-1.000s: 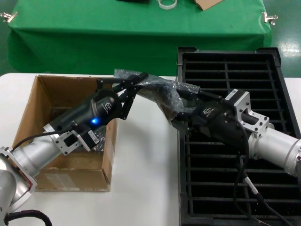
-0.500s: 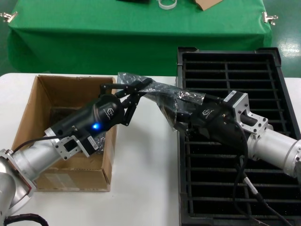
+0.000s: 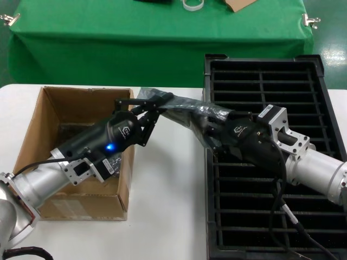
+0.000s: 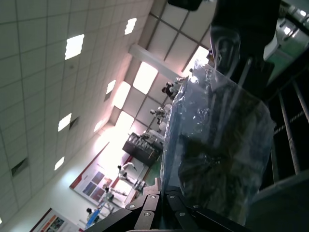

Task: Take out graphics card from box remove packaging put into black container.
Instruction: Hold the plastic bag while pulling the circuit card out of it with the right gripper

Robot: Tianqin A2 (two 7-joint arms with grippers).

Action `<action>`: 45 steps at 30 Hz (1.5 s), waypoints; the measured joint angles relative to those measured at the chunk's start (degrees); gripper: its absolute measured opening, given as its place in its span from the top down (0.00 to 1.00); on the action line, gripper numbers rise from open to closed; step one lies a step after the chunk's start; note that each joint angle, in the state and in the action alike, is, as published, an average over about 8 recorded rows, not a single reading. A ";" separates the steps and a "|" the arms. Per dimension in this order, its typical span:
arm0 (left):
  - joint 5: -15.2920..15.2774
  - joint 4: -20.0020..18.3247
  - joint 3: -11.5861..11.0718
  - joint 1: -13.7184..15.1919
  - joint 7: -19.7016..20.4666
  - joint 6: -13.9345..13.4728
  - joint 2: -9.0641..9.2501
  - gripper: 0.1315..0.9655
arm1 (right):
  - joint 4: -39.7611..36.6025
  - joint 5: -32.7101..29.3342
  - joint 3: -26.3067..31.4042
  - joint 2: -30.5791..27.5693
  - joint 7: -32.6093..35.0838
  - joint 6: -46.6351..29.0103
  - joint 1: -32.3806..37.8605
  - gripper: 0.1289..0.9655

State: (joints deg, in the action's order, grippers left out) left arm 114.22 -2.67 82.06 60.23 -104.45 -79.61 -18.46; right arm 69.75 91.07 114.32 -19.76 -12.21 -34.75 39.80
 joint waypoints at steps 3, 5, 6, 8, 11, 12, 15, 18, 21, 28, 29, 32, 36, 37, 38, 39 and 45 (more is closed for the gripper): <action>0.07 0.32 -0.11 0.17 -0.98 0.70 -0.20 0.99 | 0.19 -0.22 0.09 -0.06 -0.30 0.05 0.02 0.86; 0.09 0.49 -0.16 0.23 -1.64 1.08 -0.34 0.99 | 0.30 -0.40 0.17 -0.07 -0.52 0.08 0.05 0.89; 0.10 0.57 -0.19 0.24 -1.98 1.24 -0.40 0.99 | 0.35 -0.50 0.22 -0.08 -0.63 0.10 0.08 0.91; 0.12 0.70 -0.22 0.23 -2.63 1.48 -0.51 0.99 | 0.46 -0.71 0.33 -0.08 -0.86 0.13 0.13 0.91; 0.12 0.85 -0.27 0.17 -3.59 1.74 -0.66 0.99 | 0.64 -1.05 0.48 -0.09 -1.23 0.20 0.20 0.92; 0.13 0.89 -0.28 0.15 -3.89 1.80 -0.70 0.99 | 0.71 -1.17 0.52 -0.09 -1.35 0.23 0.21 0.92; 0.14 0.99 -0.33 0.08 -4.69 1.97 -0.78 0.99 | 0.90 -1.47 0.62 -0.09 -1.66 0.33 0.24 0.92; 0.17 1.06 -0.38 0.05 -5.26 2.08 -0.81 0.99 | 1.03 -1.67 0.68 -0.07 -1.88 0.40 0.24 0.92; 0.20 1.10 -0.44 0.06 -5.58 2.11 -0.79 0.99 | 1.03 -1.77 0.70 -0.01 -1.97 0.43 0.25 0.92; 0.28 1.02 -0.54 0.19 -5.20 1.43 -0.61 0.99 | 0.39 -1.58 0.63 0.28 -1.79 0.31 0.42 0.92; 0.29 0.99 -0.55 0.21 -5.06 1.26 -0.58 0.99 | 0.26 -1.53 0.60 0.32 -1.73 0.28 0.45 0.92; 0.30 0.87 -0.56 0.23 -4.63 0.73 -0.48 0.99 | -0.16 -1.32 0.52 0.46 -1.51 0.16 0.56 0.92; 0.30 0.76 -0.54 0.25 -4.18 0.19 -0.35 0.99 | -0.75 -1.00 0.38 0.64 -1.16 0.01 0.71 0.92; 0.29 0.74 -0.53 0.26 -4.11 0.11 -0.33 0.99 | -0.89 -0.92 0.34 0.68 -1.08 -0.02 0.75 0.92; 0.28 0.74 -0.52 0.27 -4.05 0.06 -0.32 0.99 | -1.02 -0.84 0.31 0.71 -1.00 -0.06 0.79 0.91; 0.26 0.74 -0.51 0.29 -4.01 0.05 -0.32 0.99 | -1.15 -0.77 0.27 0.74 -0.92 -0.09 0.82 0.90; 0.17 0.86 -0.44 0.41 -3.95 0.38 -0.38 0.99 | -1.82 -0.38 0.09 0.88 -0.52 -0.28 1.04 0.84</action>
State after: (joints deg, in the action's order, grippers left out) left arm 114.40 -1.81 81.63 60.64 -108.41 -79.24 -18.84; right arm 67.92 90.68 114.41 -18.88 -12.73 -35.03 40.84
